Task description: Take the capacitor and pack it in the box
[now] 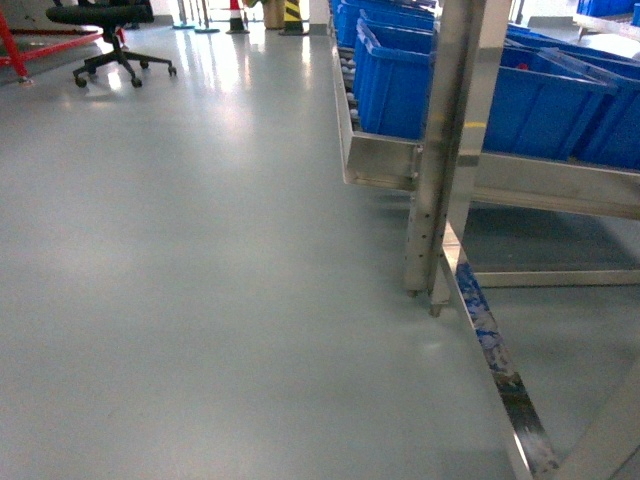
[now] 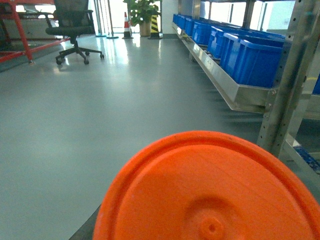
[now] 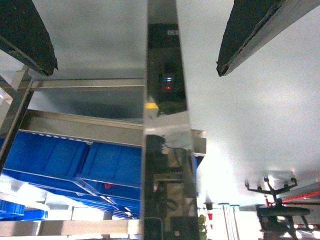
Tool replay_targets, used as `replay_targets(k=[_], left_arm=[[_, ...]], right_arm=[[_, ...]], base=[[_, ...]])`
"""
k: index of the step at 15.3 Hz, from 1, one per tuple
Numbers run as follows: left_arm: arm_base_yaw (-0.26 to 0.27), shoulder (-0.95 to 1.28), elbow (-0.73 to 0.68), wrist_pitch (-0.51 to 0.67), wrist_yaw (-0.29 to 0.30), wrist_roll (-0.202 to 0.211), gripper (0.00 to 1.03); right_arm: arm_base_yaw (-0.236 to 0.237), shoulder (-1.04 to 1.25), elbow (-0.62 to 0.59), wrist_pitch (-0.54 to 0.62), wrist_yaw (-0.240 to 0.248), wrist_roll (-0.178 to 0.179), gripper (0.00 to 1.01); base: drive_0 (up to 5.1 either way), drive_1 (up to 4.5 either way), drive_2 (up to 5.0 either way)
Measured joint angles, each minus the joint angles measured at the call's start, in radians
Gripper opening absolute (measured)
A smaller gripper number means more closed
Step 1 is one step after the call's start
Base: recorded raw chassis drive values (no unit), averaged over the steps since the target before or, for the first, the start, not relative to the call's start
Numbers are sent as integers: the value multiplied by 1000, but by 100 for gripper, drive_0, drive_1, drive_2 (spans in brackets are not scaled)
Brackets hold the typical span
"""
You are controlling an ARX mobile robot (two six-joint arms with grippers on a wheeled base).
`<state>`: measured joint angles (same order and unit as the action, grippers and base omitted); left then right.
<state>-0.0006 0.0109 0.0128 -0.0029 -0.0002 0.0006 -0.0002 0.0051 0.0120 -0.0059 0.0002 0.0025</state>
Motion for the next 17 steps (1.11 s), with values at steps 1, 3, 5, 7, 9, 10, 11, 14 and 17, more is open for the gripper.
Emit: replay_targets(k=[1,3,5,7,9,10,11,14,17], left_arm=[[0,0,0,-5,-1,0,43],[0,0,0,-5,0,0,43],[0,0,0,-4,0,0,43],[0,0,0,-3,0,0,43],[0,0,0,-5,0,0,43],[0,0,0,-3,-3,0,43],[0,0,0,-5,2,0,43],[0,0,0,-5,0,0,43],[0,0,0,-4,0,0,43]], right_arm=[[0,0,0,2,0,0,98],[0,0,0,1,0,0,98],[0,0,0,3,0,0,98],[0,0,0,-3,0,0,98],[0,0,0,2,0,0,98],[0,0,0,5,0,0,98],[0,0,0,1,0,0,98],[0,0,0,2,0,0,98],[0,0,0,5,0,0,98]], base=[[-504,241,241],[-501,245,245],[-504,242,242],[-501,244,244],[-495,250,250],[-487,259,259],[-487,259,259],[-491,254,254],[-504,241,241]])
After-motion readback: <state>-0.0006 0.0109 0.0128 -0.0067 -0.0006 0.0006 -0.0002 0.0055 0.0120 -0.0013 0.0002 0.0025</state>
